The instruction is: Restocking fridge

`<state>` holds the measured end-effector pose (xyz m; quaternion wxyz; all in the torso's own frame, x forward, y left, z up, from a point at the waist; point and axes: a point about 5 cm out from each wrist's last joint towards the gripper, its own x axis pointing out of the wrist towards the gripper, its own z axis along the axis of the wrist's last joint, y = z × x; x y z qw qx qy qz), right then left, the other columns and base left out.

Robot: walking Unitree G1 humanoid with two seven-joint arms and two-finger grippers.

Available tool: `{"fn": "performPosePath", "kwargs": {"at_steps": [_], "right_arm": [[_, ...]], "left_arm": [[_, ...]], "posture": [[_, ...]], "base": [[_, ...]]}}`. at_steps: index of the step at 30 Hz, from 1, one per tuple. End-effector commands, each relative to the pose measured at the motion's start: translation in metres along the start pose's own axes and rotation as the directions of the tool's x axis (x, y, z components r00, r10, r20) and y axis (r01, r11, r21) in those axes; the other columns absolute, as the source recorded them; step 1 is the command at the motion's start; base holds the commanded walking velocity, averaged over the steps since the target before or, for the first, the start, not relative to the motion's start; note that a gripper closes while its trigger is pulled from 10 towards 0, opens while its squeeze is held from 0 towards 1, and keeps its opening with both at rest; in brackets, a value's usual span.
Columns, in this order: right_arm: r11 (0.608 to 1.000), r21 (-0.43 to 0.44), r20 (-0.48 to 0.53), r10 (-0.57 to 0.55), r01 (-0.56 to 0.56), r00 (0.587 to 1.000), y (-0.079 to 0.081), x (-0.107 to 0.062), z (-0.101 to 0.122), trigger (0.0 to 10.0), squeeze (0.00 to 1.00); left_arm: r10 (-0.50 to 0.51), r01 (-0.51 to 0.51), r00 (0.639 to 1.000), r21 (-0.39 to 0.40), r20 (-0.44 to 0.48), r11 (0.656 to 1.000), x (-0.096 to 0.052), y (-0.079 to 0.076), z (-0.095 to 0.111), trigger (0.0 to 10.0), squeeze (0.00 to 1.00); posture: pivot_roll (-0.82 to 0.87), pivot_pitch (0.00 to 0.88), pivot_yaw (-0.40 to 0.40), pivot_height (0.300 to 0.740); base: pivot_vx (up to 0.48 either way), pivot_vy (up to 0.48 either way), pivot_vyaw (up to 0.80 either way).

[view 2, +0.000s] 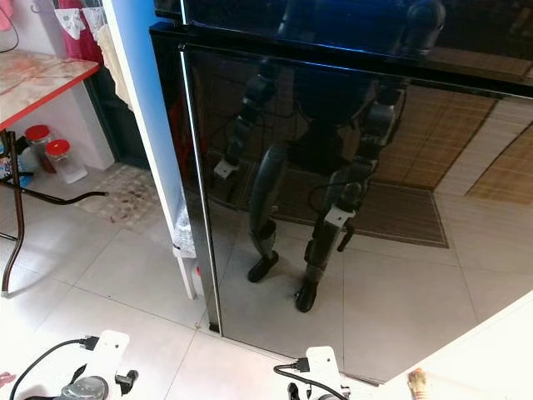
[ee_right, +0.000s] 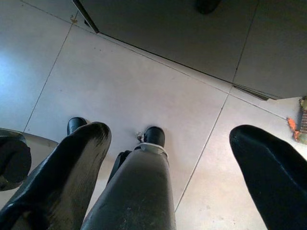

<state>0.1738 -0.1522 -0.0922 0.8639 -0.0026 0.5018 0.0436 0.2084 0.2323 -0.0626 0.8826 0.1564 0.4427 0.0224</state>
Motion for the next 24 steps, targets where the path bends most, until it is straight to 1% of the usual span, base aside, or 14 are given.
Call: {"fn": "performPosePath", "kwargs": {"at_steps": [1, 7, 9, 10, 14, 17, 21, 23, 24], "right_arm": [[1.0, 0.011, 0.007, -0.007, 0.007, 1.0, -0.0021, 0.0, 0.0022, 10.0, 0.0], [1.0, 0.008, -0.007, -0.004, 0.004, 1.0, -0.001, 0.0003, 0.0024, 10.0, 0.0], [1.0, 0.004, -0.008, -0.002, 0.002, 1.0, -0.001, 0.0003, 0.0021, 10.0, 0.0], [1.0, 0.009, 0.0, -0.004, 0.004, 1.0, -0.0011, 0.0002, 0.0026, 10.0, 0.0], [1.0, 0.02, 0.006, -0.006, 0.006, 1.0, -0.0004, 0.0003, 0.0029, 10.0, 0.0], [1.0, 0.014, 0.006, -0.004, 0.003, 1.0, 0.0002, 0.0003, 0.0024, 10.0, 0.0], [1.0, 0.015, 0.009, -0.017, 0.017, 1.0, -0.0006, 0.0002, 0.0018, 10.0, 0.0], [1.0, 0.019, 0.008, -0.018, 0.018, 1.0, -0.0006, 0.0001, 0.0014, 10.0, 0.0], [1.0, 0.014, 0.01, -0.018, 0.018, 1.0, -0.0006, 0.0001, 0.0017, 10.0, 0.0]], "left_arm": [[-0.01, 0.01, 1.0, -0.007, -0.013, 1.0, 0.0, -0.0014, -0.0013, 10.0, 0.0], [0.003, -0.003, 1.0, -0.013, -0.018, 1.0, 0.0002, 0.0009, -0.0007, 10.0, 0.0], [0.002, -0.002, 1.0, 0.004, -0.018, 1.0, 0.0003, 0.0011, -0.0005, 10.0, 0.0], [0.004, -0.004, 1.0, 0.006, -0.02, 1.0, 0.0003, 0.0012, -0.0007, 10.0, 0.0], [0.006, -0.006, 1.0, 0.015, -0.022, 1.0, 0.0003, 0.0022, -0.0006, 10.0, 0.0], [0.006, -0.006, 1.0, 0.019, -0.023, 1.0, 0.0001, 0.0027, -0.0015, 10.0, 0.0], [0.004, -0.004, 1.0, 0.025, -0.027, 1.0, 0.0, 0.0023, -0.0025, 10.0, 0.0], [0.005, -0.004, 1.0, 0.026, -0.031, 1.0, 0.0, 0.0021, -0.003, 10.0, 0.0], [0.005, -0.004, 0.999, 0.026, -0.032, 1.0, 0.0, 0.0022, -0.0031, 10.0, 0.0]], "posture": [[-0.1, 0.0, -0.054, 0.74], [-0.11, 0.008, -0.046, 0.74], [-0.11, 0.009, -0.047, 0.74], [-0.11, 0.011, -0.046, 0.74], [-0.1, 0.005, -0.042, 0.74], [-0.1, 0.001, -0.041, 0.74], [-0.1, 0.0, -0.043, 0.74], [-0.1, 0.0, -0.044, 0.74], [-0.1, 0.0, -0.044, 0.74]], "base": [[0.0, 0.0, 0.0], [0.0, 0.0, -0.74], [0.0, 0.0, -0.71], [0.0, -0.247, 0.0], [0.0, -0.391, 0.0], [0.0, -0.424, -0.62], [0.0, -0.422, 0.0], [0.0, -0.426, -0.66], [0.0, -0.424, 0.0]]}}
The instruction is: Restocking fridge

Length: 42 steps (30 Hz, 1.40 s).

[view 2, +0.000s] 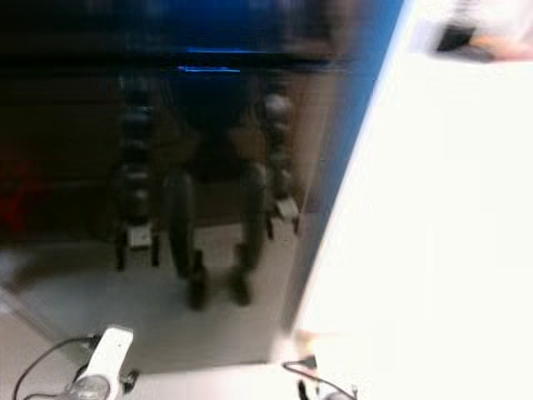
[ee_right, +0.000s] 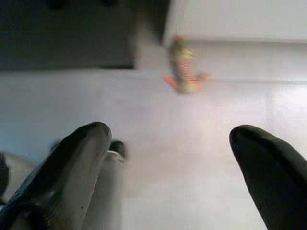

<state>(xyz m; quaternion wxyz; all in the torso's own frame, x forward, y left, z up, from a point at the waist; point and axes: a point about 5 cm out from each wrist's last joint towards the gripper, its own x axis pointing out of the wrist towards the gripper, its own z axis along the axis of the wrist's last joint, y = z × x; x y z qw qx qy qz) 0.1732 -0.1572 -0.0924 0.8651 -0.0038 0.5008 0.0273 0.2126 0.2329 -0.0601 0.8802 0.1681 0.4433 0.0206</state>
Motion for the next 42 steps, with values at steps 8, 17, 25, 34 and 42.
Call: {"fn": "performPosePath", "kwargs": {"at_steps": [8, 17, 25, 34, 42], "right_arm": [[1.0, 0.014, 0.014, 0.009, -0.009, 1.0, 0.0041, 0.0006, 0.0035, 10.0, 0.0], [1.0, 0.017, 0.015, 0.008, -0.009, 1.0, 0.0045, 0.0007, 0.0038, 10.0, 0.0], [1.0, 0.012, 0.008, 0.017, -0.017, 1.0, 0.0052, 0.0007, 0.0035, 10.0, 0.0], [1.0, 0.006, 0.004, 0.019, -0.019, 1.0, 0.0052, 0.0007, 0.0032, 10.0, 0.0], [1.0, 0.003, 0.001, 0.021, -0.021, 1.0, 0.006, 0.0008, 0.0027, 10.0, 0.0]], "left_arm": [[-0.003, 0.003, 0.999, -0.002, -0.033, 1.0, -0.0006, 0.0002, -0.0067, 10.0, 0.0], [-0.004, 0.004, 0.999, 0.002, -0.033, 1.0, -0.0005, 0.0008, -0.0064, 10.0, 0.0], [-0.015, 0.014, 0.999, -0.01, -0.041, 1.0, -0.0005, 0.0003, -0.0071, 10.0, 0.0], [-0.013, 0.013, 0.999, -0.015, -0.035, 1.0, -0.0006, 0.0002, -0.007, 10.0, 0.0], [-0.016, 0.015, 0.999, -0.013, -0.036, 1.0, -0.0007, 0.0007, -0.0075, 10.0, 0.0]], "posture": [[-0.1, 0.001, -0.046, 0.74], [-0.11, 0.003, -0.042, 0.74], [-0.11, 0.0, -0.04, 0.74], [-0.11, 0.0, -0.04, 0.74], [-0.1, 0.0, -0.036, 0.74]], "base": [[0.0, -0.424, 0.0], [0.0, -0.424, 0.0], [0.0, -0.098, -0.42], [0.0, 0.0, -0.74], [0.0, 0.0, -0.74]]}}
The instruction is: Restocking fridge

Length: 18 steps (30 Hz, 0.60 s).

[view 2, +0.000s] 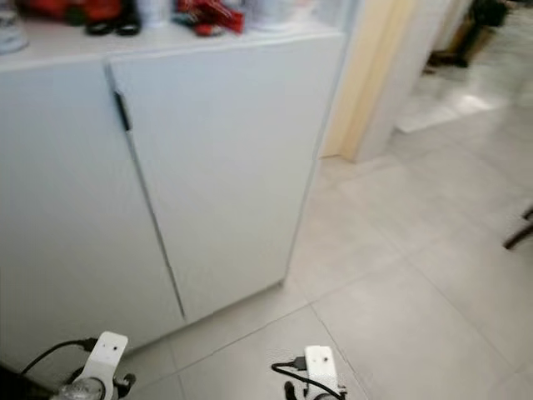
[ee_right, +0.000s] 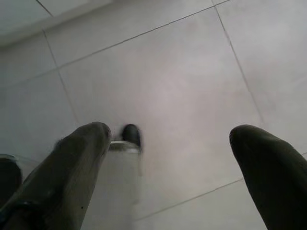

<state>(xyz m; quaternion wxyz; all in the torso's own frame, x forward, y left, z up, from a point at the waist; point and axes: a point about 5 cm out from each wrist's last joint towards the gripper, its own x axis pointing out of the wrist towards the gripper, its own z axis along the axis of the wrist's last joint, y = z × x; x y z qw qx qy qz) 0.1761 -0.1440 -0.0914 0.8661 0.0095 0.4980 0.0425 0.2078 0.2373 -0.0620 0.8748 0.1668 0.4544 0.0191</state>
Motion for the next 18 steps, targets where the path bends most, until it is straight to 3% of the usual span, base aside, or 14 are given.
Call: {"fn": "performPosePath", "kwargs": {"at_steps": [1, 18], "right_arm": [[1.0, -0.005, -0.007, -0.018, 0.018, 1.0, -0.007, -0.0007, -0.0007, 10.0, 0.0], [1.0, 0.003, -0.011, -0.027, 0.027, 1.0, -0.0064, -0.0006, -0.0009, 10.0, 0.0]], "left_arm": [[-0.009, 0.009, 1.0, -0.013, -0.012, 1.0, 0.0, -0.0024, -0.0015, 10.0, 0.0], [-0.025, 0.025, 0.999, -0.002, -0.024, 1.0, 0.0001, -0.0014, -0.0017, 10.0, 0.0]], "posture": [[-0.1, 0.0, -0.036, 0.74], [-0.11, 0.0, -0.029, 0.74]], "base": [[0.0, 0.0, -0.74], [0.0, 0.0, -0.74]]}}
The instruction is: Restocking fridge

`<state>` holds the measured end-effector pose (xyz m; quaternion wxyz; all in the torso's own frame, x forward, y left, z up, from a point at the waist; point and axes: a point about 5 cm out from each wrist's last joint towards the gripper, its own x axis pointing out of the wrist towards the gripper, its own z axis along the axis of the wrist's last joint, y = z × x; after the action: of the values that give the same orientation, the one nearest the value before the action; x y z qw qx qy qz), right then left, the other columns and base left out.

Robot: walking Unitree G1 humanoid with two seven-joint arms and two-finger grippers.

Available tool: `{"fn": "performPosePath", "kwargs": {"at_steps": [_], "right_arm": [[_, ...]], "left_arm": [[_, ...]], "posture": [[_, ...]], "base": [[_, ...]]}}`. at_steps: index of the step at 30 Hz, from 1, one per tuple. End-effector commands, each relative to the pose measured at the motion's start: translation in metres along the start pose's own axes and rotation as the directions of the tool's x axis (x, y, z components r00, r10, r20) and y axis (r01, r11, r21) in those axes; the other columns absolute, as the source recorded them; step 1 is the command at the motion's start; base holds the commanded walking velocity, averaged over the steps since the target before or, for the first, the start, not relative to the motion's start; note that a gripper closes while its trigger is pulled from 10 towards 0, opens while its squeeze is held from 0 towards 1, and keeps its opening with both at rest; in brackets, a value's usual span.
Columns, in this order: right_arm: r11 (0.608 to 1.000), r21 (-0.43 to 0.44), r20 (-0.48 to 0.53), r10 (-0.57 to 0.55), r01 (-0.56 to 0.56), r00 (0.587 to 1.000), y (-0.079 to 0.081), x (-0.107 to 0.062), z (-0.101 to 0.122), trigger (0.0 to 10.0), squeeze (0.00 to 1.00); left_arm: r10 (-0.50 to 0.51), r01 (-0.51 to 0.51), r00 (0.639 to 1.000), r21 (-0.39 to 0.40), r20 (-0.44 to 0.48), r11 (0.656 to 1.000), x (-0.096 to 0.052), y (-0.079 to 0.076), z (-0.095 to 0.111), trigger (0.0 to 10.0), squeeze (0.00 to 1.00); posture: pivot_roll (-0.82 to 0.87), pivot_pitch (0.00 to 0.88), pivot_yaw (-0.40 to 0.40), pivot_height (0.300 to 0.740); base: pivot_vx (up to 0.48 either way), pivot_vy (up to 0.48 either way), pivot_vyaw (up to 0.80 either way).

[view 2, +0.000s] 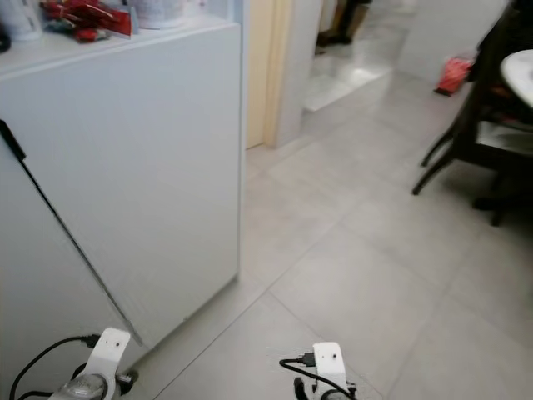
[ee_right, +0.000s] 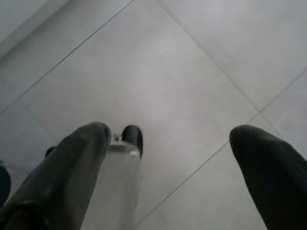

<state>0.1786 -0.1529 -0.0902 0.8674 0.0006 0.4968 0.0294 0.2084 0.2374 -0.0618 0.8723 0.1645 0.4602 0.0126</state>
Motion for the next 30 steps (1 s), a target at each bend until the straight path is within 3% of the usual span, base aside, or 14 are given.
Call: {"fn": "performPosePath", "kwargs": {"at_steps": [1, 30], "right_arm": [[1.0, 0.007, -0.014, 0.004, -0.004, 1.0, 0.0026, -0.0001, -0.0035, 10.0, 0.0], [1.0, 0.02, -0.018, -0.005, 0.005, 1.0, 0.0032, 0.0, -0.0037, 10.0, 0.0]], "left_arm": [[-0.011, 0.01, 1.0, -0.004, -0.013, 1.0, 0.0, -0.0016, -0.0022, 10.0, 0.0], [-0.075, 0.075, 0.997, 0.0, -0.014, 0.997, -0.0001, -0.0033, -0.0013, 10.0, 0.0]], "posture": [[-0.11, 0.0, -0.028, 0.74], [-0.11, 0.0, -0.02, 0.74]], "base": [[0.0, 0.0, -0.74], [0.0, 0.0, -0.74]]}}
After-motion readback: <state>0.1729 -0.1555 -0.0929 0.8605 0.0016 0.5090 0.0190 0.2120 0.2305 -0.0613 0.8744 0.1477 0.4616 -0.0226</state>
